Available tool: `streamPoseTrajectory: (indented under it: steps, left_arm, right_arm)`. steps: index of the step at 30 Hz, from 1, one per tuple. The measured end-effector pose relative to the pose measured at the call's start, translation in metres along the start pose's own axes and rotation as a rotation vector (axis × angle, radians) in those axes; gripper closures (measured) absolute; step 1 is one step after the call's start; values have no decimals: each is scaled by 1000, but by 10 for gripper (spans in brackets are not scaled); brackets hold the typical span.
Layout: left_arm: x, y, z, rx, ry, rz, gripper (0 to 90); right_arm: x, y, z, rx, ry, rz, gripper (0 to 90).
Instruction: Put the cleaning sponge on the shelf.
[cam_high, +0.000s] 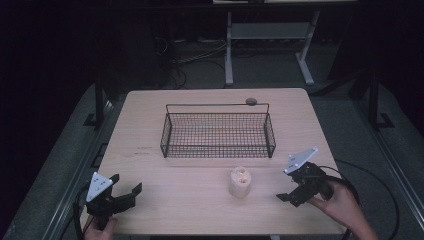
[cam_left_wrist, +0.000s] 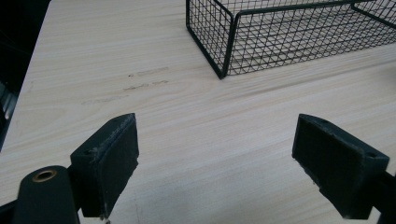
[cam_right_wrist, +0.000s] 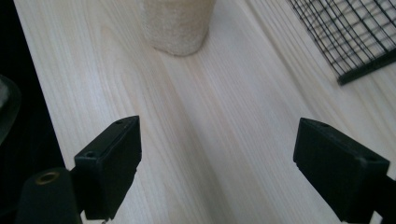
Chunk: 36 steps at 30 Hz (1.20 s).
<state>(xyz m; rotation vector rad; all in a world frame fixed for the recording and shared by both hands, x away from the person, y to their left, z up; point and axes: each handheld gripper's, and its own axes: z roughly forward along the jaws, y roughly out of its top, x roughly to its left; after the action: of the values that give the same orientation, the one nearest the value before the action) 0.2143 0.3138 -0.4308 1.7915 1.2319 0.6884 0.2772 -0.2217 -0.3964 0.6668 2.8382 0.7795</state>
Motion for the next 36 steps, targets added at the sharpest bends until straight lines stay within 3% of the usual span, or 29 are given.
streamPoseTrajectory:
  steps: [36]
  left_arm:
    - [2, 1, -2, -13, 7, -6, 138]
  right_arm:
    - [7, 64, 21, 91, 90, -127, 147]
